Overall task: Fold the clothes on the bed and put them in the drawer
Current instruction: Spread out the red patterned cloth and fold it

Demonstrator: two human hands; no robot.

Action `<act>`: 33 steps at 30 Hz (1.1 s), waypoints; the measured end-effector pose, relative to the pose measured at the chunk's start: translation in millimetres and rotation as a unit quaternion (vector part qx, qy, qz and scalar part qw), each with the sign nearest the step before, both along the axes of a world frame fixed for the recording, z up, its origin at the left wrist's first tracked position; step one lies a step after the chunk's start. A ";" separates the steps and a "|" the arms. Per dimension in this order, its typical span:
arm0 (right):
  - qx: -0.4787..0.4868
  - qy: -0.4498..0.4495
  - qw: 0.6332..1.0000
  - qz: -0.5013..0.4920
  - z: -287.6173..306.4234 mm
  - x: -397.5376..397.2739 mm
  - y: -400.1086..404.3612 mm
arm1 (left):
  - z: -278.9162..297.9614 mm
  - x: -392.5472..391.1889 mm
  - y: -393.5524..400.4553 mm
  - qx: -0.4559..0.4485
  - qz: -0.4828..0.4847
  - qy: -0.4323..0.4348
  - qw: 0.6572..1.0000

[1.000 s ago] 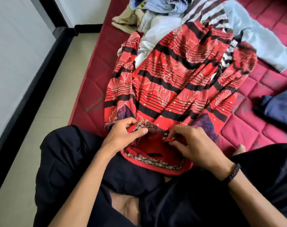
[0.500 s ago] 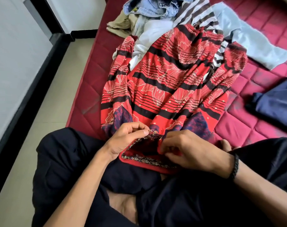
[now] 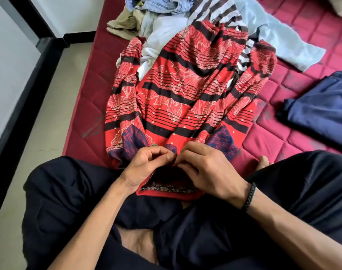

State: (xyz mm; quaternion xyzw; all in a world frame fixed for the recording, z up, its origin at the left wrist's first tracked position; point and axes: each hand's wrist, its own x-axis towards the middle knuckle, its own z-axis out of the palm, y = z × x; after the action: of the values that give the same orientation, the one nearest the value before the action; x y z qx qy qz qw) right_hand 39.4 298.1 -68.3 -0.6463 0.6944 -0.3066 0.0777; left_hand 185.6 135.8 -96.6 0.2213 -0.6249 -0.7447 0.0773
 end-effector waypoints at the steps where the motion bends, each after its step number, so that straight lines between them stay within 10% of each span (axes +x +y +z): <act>1: -0.004 0.006 1.000 0.002 0.4 0.7 -0.6 | -0.4 0.0 -0.2 -0.012 0.000 0.004 1.000; 20: 0.014 0.037 0.999 -0.020 -1.0 1.2 -3.6 | -7.6 -2.0 -5.3 -0.079 -0.042 -0.027 0.996; 33: 0.038 -0.095 0.994 -0.038 -6.9 -4.8 -5.3 | -6.9 -0.9 -5.4 -0.068 -0.031 -0.014 0.997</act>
State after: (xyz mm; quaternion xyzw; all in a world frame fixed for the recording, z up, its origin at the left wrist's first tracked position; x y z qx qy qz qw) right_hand 34.6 292.8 -75.2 -0.5841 0.7187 -0.3433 0.1562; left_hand 184.6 130.4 -103.5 0.2063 -0.6815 -0.6995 0.0601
